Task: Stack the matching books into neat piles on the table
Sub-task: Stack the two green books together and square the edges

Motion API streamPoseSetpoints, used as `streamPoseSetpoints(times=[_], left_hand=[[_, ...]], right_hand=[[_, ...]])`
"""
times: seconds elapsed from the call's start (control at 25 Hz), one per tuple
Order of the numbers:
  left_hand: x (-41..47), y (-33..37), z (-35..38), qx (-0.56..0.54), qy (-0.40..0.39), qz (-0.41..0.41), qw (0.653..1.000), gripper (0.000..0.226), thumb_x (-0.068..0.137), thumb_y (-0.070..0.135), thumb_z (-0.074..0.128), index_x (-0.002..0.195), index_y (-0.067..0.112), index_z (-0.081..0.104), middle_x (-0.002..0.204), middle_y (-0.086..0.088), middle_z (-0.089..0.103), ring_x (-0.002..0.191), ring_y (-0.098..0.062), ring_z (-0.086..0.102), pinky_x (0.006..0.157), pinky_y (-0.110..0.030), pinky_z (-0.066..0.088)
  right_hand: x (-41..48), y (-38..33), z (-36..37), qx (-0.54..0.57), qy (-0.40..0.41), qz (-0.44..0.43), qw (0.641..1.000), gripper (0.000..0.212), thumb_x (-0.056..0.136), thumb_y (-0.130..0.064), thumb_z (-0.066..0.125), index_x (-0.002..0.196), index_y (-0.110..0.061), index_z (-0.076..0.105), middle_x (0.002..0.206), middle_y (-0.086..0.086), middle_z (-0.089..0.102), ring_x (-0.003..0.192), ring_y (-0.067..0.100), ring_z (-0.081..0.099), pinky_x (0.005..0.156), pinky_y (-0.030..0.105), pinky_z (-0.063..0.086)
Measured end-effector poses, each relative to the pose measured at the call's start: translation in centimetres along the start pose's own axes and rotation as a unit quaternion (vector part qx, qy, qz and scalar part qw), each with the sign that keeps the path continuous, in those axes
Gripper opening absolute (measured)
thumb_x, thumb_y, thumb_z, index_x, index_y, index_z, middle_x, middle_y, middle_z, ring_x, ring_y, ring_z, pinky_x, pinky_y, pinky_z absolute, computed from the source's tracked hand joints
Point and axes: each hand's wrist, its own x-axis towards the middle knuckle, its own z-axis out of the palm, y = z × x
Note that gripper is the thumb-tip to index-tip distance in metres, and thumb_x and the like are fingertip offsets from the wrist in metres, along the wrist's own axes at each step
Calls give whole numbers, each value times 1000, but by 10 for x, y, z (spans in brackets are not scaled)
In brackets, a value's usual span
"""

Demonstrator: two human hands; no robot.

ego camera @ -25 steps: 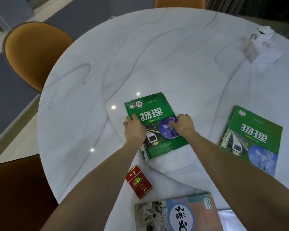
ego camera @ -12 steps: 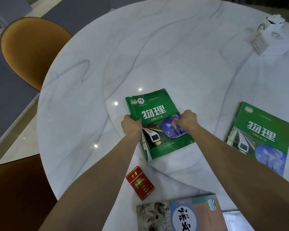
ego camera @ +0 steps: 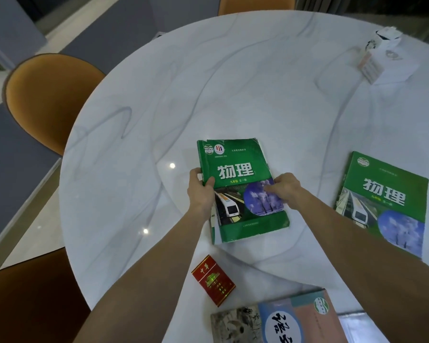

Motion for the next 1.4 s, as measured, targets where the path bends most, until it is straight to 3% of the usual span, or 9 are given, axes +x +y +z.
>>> streamPoseSetpoints(times=[0.08,0.16,0.32,0.52,0.68,0.88,1.08,1.24,1.4], left_hand=[[2,9,3,7,-29,6,1000,28,93,6,50,118,19,43,107,-21,66,91,-36,69,81,-54,57],[4,15,10,13,-56,5,998,31,93,4,51,120,16,44,110,-25,66,95,-41,68,84,-57,55],[-1,15,38,39,-102,2,994,34,92,3,52,124,12,44,114,-24,65,99,-41,66,89,-57,53],[-8,7,74,86,-124,23,988,33,92,4,53,123,11,45,116,-21,64,104,-34,64,96,-51,51],[-13,-2,87,112,-121,23,986,33,92,4,53,123,10,44,118,-20,63,103,-31,63,94,-44,51],[-15,-8,90,200,-98,59,973,37,91,5,54,127,6,46,120,-19,63,92,-24,59,81,-29,47],[-14,-2,87,330,-103,125,930,27,91,6,51,116,-1,58,116,-20,66,102,-33,63,85,-37,53],[-11,1,83,427,-119,146,885,25,91,7,50,111,-4,59,115,-24,62,102,-35,60,87,-42,53],[-19,3,81,523,-105,176,827,31,92,11,48,120,2,54,122,-21,50,114,-34,48,91,-43,49]], right_hand=[[-11,12,-10,103,-19,13,994,11,84,-6,69,83,2,61,83,18,64,66,24,62,63,35,58],[-18,23,-20,145,-30,13,989,17,86,-5,66,72,-6,57,73,12,63,58,17,60,50,26,51],[-26,46,-42,173,13,16,985,20,86,-4,65,69,-8,56,69,10,62,60,19,60,56,27,50],[-29,76,-60,143,76,21,987,13,84,-5,67,77,-1,57,76,20,55,70,26,52,65,34,43],[-30,84,-62,67,120,32,990,35,86,-11,67,56,-8,49,56,7,47,50,17,40,49,23,34],[-29,83,-55,-25,139,18,990,18,89,-15,62,79,-2,56,82,16,55,77,23,53,69,29,45],[-29,81,-52,-101,158,13,982,27,90,-18,62,101,6,63,105,23,66,78,24,52,70,28,43],[-32,79,-51,-157,168,16,973,23,91,-13,59,106,5,60,109,21,64,85,30,60,76,31,50],[-39,80,-54,-216,170,-9,961,22,92,-14,54,106,2,61,109,21,65,94,33,65,82,37,54]])
